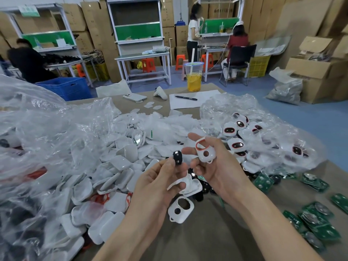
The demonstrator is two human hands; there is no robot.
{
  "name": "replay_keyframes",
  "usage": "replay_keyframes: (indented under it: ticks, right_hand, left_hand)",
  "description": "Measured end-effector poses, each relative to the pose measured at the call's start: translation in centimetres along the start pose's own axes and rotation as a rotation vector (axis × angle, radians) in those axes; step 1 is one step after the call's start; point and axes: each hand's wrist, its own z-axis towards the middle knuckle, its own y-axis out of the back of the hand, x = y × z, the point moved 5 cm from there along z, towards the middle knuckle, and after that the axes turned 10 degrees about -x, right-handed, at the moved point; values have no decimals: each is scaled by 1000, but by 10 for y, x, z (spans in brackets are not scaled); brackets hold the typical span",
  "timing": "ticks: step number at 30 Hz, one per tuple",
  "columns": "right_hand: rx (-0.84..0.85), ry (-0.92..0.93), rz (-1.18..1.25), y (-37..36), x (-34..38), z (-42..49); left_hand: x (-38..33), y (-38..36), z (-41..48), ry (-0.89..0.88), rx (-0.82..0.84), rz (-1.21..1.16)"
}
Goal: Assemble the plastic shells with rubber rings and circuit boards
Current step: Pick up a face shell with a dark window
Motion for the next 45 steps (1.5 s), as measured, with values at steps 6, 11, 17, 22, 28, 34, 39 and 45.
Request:
replay_keyframes:
  ticks: [6,11,17,22,28,34,39,45]
  right_hand:
    - [-14,7,-7,-1,-3,0]
    - [-26,107,-117,-1,-5,-1]
    - [-37,225,-253,-2,-3,-6]
    - [-31,279,-273,-8,-1,-10]
    - [-16,285,-237,-10,-1,-11]
    - [-25,336,-274,-11,1,-14]
    - [-26,353,-299,-12,2,-15]
    - [-25,367,-313,-12,2,-16]
  left_hand:
    - [-1,2,1,-9,13,-2]
    - [1,5,5,-3,-9,-9]
    - [-2,12,8,-119,-67,102]
    - [-11,11,4,-310,-112,309]
    - [-14,12,-1,-542,-182,526]
    - [-17,11,-2,-671,-179,572]
    - [-21,10,-3,-718,-181,588]
    - [-14,13,0,-616,-170,546]
